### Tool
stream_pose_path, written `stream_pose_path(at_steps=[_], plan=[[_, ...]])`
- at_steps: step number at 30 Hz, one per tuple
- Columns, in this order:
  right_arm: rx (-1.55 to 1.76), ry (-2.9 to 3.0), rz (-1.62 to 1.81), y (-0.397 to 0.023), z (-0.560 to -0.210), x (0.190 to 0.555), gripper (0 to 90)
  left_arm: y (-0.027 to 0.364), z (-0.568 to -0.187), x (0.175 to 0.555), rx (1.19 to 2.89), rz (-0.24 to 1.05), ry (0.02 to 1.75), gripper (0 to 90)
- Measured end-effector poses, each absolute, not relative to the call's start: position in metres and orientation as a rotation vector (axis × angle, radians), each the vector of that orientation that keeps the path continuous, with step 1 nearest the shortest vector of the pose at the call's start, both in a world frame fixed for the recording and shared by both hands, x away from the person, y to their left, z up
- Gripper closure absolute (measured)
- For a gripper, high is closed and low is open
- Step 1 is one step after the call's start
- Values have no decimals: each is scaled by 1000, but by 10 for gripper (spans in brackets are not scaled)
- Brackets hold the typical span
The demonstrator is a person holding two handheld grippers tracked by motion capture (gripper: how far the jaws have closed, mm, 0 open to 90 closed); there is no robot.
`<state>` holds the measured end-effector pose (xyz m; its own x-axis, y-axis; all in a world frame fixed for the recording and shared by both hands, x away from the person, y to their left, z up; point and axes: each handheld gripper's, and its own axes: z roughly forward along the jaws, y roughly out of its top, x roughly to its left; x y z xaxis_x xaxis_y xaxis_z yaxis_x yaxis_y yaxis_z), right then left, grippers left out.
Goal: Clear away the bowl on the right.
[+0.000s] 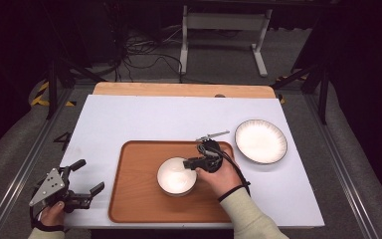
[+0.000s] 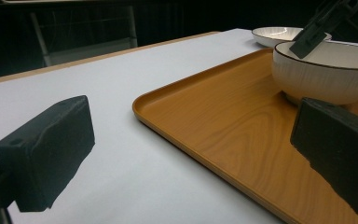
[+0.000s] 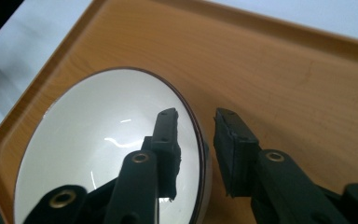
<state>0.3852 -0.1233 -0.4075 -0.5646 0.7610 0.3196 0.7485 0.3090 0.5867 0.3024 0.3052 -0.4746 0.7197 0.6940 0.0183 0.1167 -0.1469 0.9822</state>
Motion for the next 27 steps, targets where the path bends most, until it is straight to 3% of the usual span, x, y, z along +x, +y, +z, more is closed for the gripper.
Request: stream_pose_path(at_steps=[27], plan=[[883, 2329, 1441, -128, -374, 361, 533, 306, -474, 301, 1674, 582, 654, 3]])
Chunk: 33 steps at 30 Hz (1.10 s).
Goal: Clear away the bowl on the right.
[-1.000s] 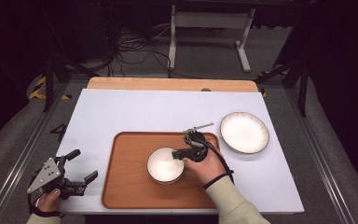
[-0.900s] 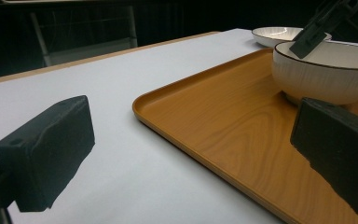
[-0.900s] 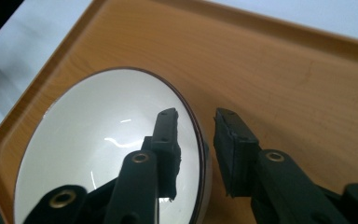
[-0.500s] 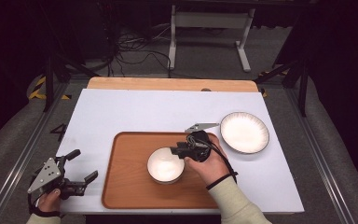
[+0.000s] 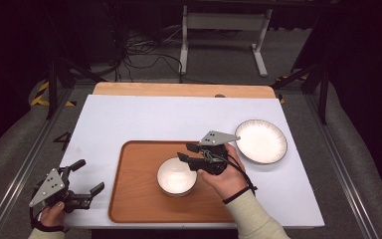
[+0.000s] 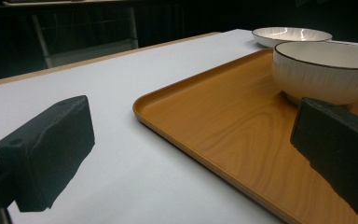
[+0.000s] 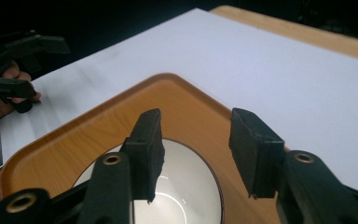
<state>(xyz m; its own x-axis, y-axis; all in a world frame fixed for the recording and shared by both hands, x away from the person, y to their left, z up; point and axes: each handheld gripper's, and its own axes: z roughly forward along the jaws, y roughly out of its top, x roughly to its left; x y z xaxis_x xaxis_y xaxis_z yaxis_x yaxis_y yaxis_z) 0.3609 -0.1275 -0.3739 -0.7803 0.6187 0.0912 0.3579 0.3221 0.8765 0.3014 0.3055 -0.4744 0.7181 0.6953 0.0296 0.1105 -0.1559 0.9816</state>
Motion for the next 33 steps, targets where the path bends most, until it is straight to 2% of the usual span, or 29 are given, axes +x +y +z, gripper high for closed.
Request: stream_pose_path(at_steps=[11, 15, 23, 33], plan=[[710, 2222, 1568, -132, -374, 355, 420, 305, -475, 301, 1668, 586, 652, 3], [669, 2172, 1604, -135, -374, 355, 335, 306, -475, 301, 1670, 584, 652, 3], [567, 2099, 1660, -141, -371, 351, 223, 305, -475, 301, 1666, 586, 653, 3], [549, 2050, 1669, -156, -370, 350, 206, 306, -475, 301, 1670, 584, 652, 3]])
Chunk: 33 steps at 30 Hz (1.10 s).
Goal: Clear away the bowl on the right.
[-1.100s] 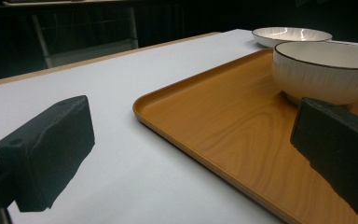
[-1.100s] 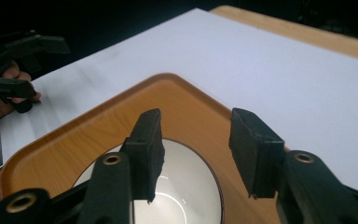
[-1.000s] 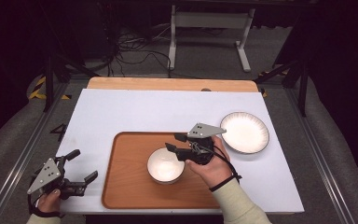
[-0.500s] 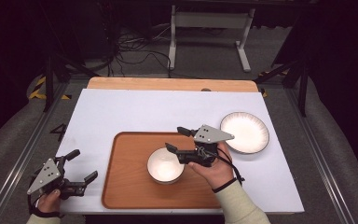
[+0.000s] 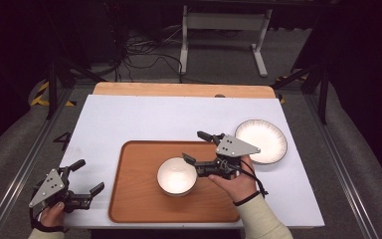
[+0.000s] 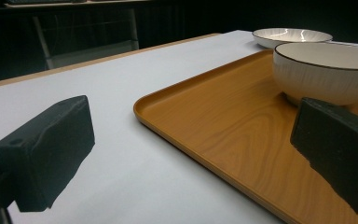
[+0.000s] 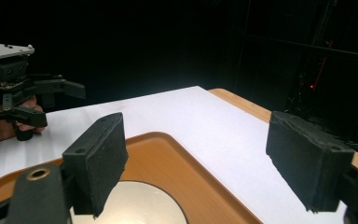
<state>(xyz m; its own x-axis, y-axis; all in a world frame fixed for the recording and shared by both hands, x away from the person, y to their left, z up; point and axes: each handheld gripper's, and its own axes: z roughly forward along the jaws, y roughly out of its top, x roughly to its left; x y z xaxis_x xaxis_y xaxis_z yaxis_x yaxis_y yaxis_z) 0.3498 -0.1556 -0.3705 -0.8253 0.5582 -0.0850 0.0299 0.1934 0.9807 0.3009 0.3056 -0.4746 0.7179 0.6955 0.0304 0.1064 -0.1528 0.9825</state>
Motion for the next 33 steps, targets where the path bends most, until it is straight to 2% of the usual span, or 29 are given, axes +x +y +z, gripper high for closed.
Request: stream_pose_path(at_steps=[33], plan=[[690, 1926, 1619, -240, -381, 337, 173, 305, -475, 301, 1669, 584, 653, 3]])
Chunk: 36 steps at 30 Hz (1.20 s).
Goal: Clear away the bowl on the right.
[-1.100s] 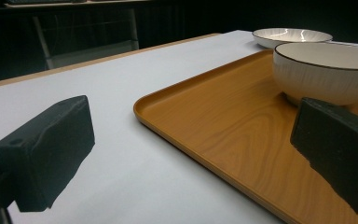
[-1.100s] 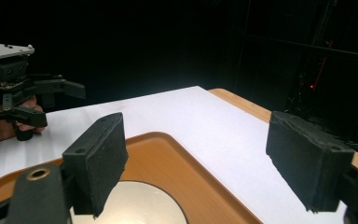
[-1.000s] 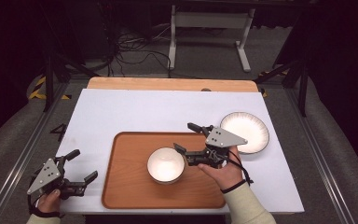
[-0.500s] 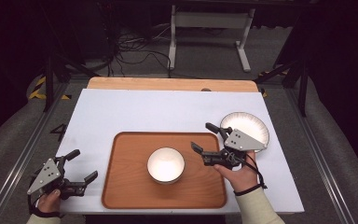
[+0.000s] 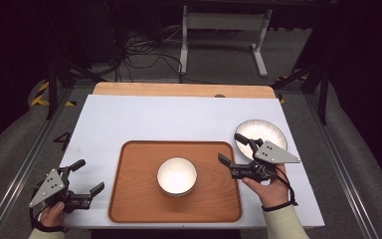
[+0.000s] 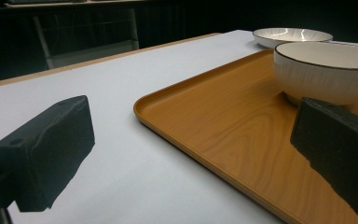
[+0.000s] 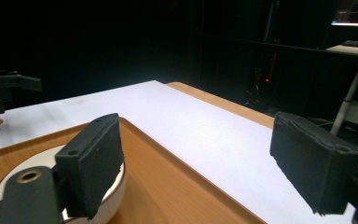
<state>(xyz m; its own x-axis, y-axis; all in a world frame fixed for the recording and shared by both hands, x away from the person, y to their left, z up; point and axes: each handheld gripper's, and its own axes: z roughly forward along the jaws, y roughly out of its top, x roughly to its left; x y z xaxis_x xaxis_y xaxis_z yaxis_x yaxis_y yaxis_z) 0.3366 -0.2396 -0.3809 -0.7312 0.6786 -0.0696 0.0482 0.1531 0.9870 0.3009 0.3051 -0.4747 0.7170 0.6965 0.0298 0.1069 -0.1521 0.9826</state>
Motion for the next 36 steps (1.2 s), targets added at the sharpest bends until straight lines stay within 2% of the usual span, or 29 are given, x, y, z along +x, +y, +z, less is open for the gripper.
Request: stream_pose_path(at_steps=[36], plan=[[767, 1836, 1584, -286, -443, 338, 171, 305, -475, 301, 1675, 586, 653, 3]])
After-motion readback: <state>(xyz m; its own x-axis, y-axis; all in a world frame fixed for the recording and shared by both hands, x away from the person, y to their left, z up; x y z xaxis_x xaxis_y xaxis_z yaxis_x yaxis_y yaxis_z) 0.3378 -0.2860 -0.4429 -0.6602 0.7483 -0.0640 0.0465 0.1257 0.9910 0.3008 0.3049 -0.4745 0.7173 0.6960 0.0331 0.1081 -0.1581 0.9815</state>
